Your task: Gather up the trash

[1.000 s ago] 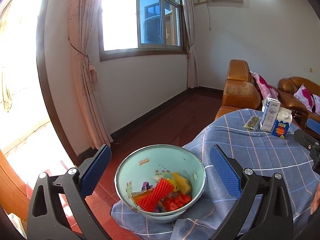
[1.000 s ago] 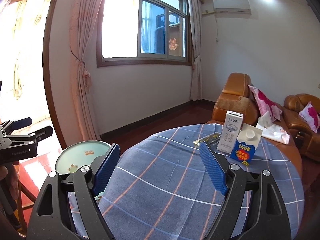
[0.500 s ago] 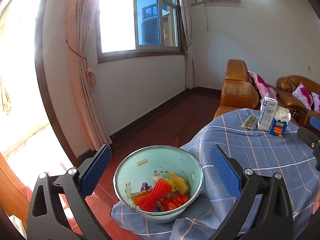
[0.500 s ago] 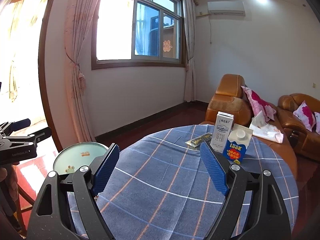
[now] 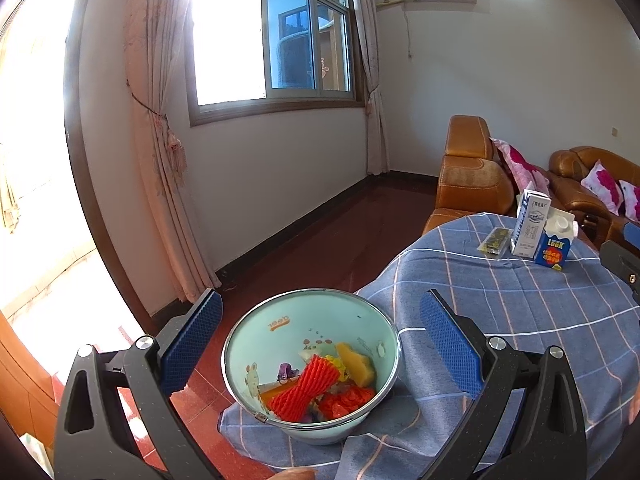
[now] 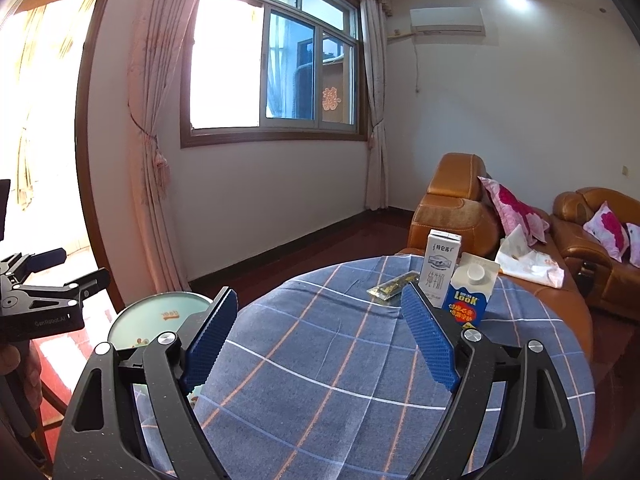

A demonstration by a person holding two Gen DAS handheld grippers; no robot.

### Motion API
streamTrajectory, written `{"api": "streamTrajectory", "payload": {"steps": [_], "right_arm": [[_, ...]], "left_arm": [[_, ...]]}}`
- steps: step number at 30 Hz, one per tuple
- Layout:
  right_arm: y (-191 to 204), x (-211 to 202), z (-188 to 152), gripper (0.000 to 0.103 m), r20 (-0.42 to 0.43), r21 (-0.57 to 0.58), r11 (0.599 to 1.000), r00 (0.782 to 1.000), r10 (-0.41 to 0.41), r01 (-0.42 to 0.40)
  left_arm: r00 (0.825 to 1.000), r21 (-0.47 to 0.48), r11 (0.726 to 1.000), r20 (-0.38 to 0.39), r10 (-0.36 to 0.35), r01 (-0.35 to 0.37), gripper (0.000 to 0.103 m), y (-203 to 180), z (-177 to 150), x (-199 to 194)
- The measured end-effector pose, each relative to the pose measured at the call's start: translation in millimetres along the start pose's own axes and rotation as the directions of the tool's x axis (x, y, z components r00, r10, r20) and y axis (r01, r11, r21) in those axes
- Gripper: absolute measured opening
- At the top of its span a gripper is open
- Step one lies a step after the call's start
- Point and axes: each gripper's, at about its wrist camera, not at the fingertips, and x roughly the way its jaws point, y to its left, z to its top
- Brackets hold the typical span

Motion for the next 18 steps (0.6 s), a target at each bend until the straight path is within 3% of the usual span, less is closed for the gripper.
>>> {"api": "streamTrajectory", "payload": {"steps": [11, 18], "right_arm": [[3.7, -1.9, -0.1, 0.086, 0.004, -0.011, 1.000, 1.000, 0.003, -0.003], [3.4, -1.7, -2.6, 0.086, -0.004, -0.009, 1.000, 1.000, 0.001, -0.001]], "left_arm": [[0.999, 0.013, 0.999, 0.008, 0.040, -0.040, 0.097, -0.5, 0.8, 0.9], [1.000, 0.018, 1.000, 0.009, 0.025, -0.025, 0.097, -3.3, 0.5, -1.0]]}}
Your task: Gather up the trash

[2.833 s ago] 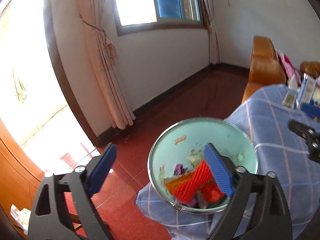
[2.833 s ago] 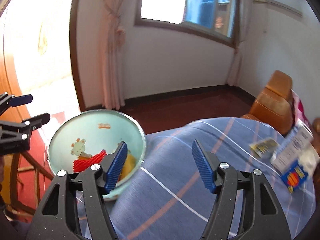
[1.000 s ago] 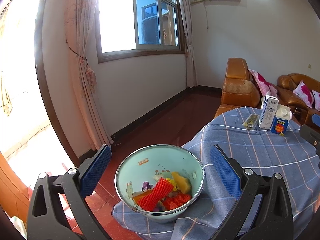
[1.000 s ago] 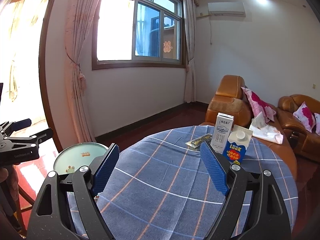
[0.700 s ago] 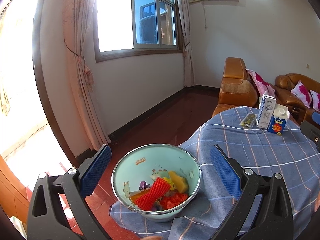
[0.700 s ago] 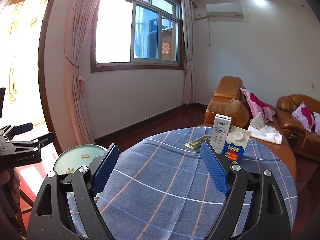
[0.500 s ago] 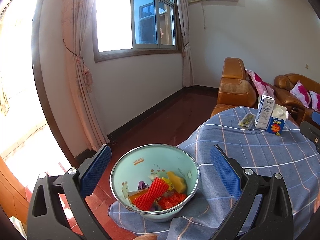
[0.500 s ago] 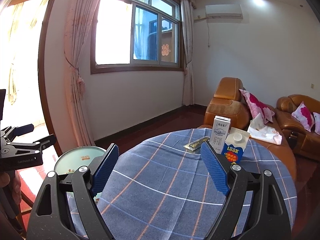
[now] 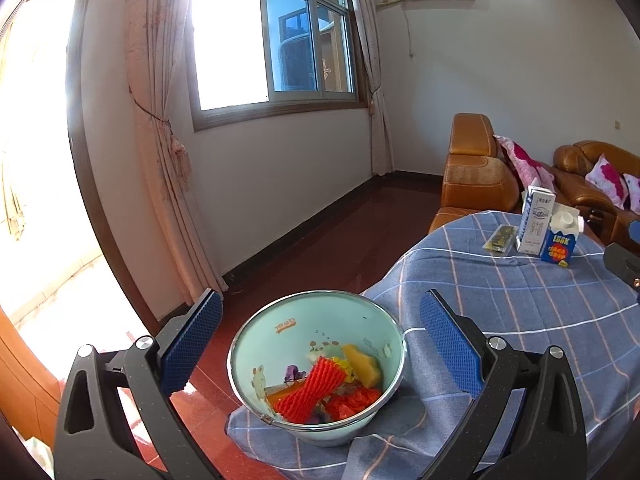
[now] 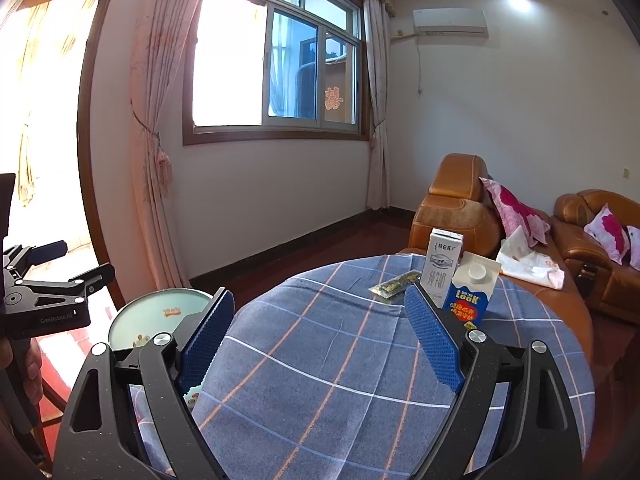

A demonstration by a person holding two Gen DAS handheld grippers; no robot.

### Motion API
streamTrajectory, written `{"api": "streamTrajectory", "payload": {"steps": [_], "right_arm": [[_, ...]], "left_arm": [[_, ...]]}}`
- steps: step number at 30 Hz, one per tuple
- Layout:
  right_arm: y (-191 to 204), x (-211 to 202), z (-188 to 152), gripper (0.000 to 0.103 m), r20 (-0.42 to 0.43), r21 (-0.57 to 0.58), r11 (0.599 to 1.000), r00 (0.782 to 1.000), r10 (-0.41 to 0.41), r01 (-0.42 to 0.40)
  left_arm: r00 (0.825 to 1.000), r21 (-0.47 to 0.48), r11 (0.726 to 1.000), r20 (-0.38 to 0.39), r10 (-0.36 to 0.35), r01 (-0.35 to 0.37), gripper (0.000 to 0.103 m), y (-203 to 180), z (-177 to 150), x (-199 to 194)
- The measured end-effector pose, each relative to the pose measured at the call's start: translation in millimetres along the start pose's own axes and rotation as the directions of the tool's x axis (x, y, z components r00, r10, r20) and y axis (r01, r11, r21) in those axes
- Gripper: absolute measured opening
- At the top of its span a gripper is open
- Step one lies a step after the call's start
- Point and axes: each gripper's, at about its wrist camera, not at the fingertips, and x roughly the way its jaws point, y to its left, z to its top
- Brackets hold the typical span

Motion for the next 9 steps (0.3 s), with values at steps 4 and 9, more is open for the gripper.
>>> {"api": "streamTrajectory", "payload": {"steps": [4, 9], "right_arm": [[-4.2, -0.2, 0.0, 0.086, -0.001, 0.004, 1.000, 1.000, -0.009, 0.009], [-22.5, 11.9, -4.5, 0.093, -0.050, -0.017, 0.997, 0.996, -0.075, 0.074]], "left_arm": [[1.000, -0.025, 1.000, -0.001, -0.012, 0.012, 0.097, 4.2, 0.8, -0.4], [0.999, -0.024, 0.999, -0.019, -0.027, 0.026, 0.097, 6.4, -2.1, 4.1]]}}
